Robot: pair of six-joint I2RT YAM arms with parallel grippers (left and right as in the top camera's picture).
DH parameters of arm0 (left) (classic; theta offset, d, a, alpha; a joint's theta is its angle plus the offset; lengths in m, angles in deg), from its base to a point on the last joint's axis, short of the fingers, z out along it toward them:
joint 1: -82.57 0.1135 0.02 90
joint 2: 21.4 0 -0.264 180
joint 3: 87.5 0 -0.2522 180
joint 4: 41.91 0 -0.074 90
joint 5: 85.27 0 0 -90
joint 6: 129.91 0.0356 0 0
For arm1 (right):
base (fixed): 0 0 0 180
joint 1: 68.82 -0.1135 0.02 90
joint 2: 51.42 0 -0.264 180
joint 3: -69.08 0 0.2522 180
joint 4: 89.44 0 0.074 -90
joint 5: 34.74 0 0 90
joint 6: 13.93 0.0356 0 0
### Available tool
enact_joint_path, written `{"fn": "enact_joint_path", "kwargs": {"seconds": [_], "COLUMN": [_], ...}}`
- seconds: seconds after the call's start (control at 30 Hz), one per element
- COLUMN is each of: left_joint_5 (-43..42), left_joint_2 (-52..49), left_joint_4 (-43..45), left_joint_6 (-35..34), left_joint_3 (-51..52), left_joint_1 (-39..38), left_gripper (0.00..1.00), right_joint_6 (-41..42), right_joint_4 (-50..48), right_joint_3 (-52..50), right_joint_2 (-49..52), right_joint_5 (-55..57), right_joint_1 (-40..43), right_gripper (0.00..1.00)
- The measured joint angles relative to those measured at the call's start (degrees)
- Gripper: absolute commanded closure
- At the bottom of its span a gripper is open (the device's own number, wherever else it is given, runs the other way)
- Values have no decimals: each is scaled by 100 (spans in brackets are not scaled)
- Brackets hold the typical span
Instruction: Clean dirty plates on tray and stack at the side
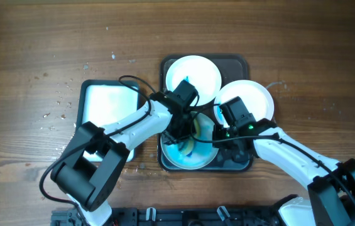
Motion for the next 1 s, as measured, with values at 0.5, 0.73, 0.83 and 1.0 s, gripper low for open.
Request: {"fn": "enact_joint_path", "kwargs": {"seconds": [0.5, 0.73, 0.83, 1.0], "left_joint_5": [-564, -940, -1023, -861], "left_joint_2": [138, -4, -33, -48], "left_joint_4": [942, 1558, 1593, 680], "left_joint_6": [658, 538, 542, 741], "left_joint_3": [350, 352, 352, 155], "left_joint_1": [271, -289, -299, -280], "left_gripper": [96, 96, 96, 96], "right_joint_6": [348, 407, 407, 409], "right_joint_4": [-42, -50, -50, -70], "right_joint_3": [2, 2, 0, 0], "right_joint_2": [-4, -4, -4, -2], "right_joint_5": [385, 385, 385, 313], "right_joint_1": [136, 136, 136, 81], "right_gripper": [96, 96, 96, 96]}}
